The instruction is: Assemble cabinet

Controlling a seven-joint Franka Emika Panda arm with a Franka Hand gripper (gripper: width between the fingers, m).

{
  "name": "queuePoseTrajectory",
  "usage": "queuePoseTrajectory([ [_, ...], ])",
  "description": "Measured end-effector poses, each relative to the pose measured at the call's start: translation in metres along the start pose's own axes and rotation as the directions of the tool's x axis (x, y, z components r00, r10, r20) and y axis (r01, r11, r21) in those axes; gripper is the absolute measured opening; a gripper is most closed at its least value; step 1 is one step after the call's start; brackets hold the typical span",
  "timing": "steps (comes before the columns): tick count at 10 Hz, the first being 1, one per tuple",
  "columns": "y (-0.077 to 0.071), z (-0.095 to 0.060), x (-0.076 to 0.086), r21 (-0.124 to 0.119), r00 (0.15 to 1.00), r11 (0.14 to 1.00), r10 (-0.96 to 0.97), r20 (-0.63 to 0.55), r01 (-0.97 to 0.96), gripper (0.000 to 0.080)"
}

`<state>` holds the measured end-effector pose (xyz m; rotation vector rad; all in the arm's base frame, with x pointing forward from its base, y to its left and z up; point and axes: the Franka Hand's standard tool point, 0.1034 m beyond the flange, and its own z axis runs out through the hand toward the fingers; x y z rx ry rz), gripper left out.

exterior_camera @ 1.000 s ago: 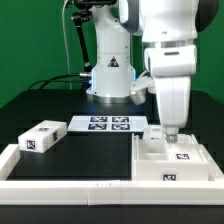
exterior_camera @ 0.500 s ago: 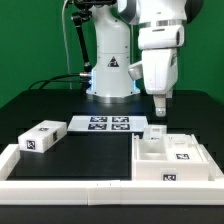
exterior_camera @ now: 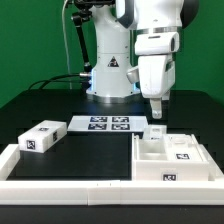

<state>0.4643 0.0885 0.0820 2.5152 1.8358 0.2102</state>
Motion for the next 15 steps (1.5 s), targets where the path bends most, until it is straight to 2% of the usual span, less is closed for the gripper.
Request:
queuePoseTrajectory([
  [1,-0.009,0.003,-0.003,0.001,0.999,0.999,0.038,-0.004,-0.038,0.0797],
  [3,-0.035,0.01,-0.013,0.016,0.999,0.999,0.032,0.0,-0.032,0.0797],
  [6,-0.062,0.028,-0.017,0.063,1.0,0.998,0.014,0.006,-0.014,0.0797],
  [7,-0.066,0.034,-0.018,0.074,1.0,0.997,0.005,0.003,-0.005,0.0797],
  [9,-0.069,0.041,-0.019,0.079,1.0,0.997,-0.005,-0.006,0.006,0.0797],
  [10,-0.068,0.044,-0.021,0.073,1.0,0.997,-0.018,-0.017,0.02,0.0797],
  [12,-0.072,0.057,-0.026,0.08,0.999,0.997,-0.013,-0.034,0.016,0.0797],
  [13,-0.073,0.06,-0.029,0.084,0.999,0.996,-0.007,-0.036,0.01,0.0797],
  [15,-0.073,0.061,-0.028,0.076,0.999,0.997,-0.005,-0.044,0.008,0.0797],
])
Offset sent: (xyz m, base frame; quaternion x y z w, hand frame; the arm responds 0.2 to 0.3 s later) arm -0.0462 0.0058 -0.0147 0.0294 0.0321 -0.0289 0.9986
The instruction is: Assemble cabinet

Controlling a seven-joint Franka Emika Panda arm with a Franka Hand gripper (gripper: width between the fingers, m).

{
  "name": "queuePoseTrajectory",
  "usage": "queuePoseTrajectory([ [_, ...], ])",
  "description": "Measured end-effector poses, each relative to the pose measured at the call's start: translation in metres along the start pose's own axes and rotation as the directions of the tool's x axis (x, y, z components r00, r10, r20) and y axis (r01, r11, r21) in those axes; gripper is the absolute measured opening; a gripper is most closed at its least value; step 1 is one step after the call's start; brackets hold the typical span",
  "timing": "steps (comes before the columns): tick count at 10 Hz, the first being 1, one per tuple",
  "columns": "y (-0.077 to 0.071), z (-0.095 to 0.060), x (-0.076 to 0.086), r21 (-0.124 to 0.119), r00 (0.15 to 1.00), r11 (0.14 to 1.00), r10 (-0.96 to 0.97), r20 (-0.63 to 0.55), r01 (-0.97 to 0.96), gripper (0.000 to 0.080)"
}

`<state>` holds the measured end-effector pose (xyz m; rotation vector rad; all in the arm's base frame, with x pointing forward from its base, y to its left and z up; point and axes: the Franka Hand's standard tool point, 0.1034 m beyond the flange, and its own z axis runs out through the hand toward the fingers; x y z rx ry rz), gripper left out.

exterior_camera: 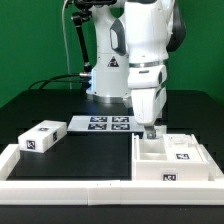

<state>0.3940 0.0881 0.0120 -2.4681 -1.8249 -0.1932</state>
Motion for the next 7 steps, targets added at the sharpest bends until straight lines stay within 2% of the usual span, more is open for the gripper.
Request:
queuePoseTrajectory([
  [2,-0.0006,0.0012,-0.0005,0.003,1.0,1.0,0.002,0.0,-0.002,0.0538],
  [3,-0.0011,0.0019,-0.001,0.005,1.0,1.0,0.003,0.001,-0.003,0.0538],
  [5,-0.0012,0.002,-0.0011,0.006,1.0,1.0,0.004,0.001,-0.004,0.0197],
  [6,-0.0015,0.0024,-0.0012,0.007,1.0,1.0,0.004,0.001,-0.004,0.0197],
  [7,-0.0014,0.0022,-0.0012,0.007,1.0,1.0,0.004,0.001,-0.004,0.0068],
])
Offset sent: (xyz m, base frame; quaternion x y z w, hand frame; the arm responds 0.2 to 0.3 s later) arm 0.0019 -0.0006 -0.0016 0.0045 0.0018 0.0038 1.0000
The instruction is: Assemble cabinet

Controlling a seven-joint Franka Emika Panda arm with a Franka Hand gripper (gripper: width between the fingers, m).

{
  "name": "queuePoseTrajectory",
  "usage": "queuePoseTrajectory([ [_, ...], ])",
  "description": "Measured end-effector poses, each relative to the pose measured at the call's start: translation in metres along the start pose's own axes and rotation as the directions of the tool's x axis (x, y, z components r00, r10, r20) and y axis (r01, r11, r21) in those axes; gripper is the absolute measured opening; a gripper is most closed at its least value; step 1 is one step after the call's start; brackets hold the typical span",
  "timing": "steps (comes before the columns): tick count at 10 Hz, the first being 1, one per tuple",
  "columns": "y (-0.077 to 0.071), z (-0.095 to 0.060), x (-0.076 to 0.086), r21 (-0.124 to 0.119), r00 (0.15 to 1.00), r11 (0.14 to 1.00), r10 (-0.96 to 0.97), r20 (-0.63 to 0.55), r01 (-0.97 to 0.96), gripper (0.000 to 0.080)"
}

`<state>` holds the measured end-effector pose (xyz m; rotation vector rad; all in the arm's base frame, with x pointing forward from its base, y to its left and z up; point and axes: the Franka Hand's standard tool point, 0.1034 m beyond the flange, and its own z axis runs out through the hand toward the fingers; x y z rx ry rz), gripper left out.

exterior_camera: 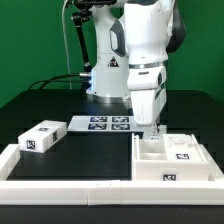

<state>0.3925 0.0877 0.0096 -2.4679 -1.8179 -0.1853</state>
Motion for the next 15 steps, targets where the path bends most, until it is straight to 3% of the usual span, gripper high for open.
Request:
queuePoseTrajectory([
  [5,0.001,-0.002,0.0,0.0,1.0,1.0,0.001,0.003,-0.001,0.0068],
  [11,0.023,-0.053,-0.007,0.01,0.994,0.998,-0.062,0.093,0.061,0.0068],
  [12,0.034,-0.058,-0.018,0.025,0.986,0.991,-0.135,0.098,0.134,0.0068],
  [13,0.042,-0.061,-0.026,0.023,0.988,0.993,-0.121,0.092,0.12,0.0069],
  [15,0.037,-0.058,-0.024,0.027,0.989,0.994,-0.112,0.094,0.11,0.0069],
])
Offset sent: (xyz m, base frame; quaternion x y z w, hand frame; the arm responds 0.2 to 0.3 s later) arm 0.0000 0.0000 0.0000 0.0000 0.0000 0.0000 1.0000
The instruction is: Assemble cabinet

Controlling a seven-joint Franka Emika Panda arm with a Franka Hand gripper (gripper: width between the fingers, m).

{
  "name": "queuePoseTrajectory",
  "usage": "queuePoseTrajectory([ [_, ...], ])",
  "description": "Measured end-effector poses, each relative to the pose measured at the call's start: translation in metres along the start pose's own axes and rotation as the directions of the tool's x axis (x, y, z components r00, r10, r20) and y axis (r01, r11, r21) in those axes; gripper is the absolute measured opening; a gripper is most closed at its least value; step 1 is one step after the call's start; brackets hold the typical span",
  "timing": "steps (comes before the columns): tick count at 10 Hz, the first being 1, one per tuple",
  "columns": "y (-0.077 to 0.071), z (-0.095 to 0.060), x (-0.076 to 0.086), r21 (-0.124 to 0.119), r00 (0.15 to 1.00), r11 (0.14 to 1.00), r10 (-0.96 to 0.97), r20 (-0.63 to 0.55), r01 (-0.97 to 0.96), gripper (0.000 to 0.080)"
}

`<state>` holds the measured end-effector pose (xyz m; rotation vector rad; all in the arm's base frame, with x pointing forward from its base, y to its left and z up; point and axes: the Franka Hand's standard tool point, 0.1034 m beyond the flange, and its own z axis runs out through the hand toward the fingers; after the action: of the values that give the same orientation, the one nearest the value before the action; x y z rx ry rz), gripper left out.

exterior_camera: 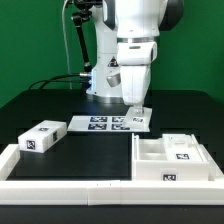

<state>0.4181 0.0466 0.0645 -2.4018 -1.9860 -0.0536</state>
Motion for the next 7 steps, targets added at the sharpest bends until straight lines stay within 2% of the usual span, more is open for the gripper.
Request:
queuePoseTrajectory([
  [2,0.0,0.0,-0.001,0.002,1.0,1.0,-0.012,0.001,0.012,0.0069],
  [5,0.007,-0.003,0.011,-0.006,0.999,0.999,-0.054,-0.006,0.054,0.0069],
  [7,0.006,-0.002,0.012,-0.003,0.999,0.999,-0.04,-0.007,0.04,0.0069],
])
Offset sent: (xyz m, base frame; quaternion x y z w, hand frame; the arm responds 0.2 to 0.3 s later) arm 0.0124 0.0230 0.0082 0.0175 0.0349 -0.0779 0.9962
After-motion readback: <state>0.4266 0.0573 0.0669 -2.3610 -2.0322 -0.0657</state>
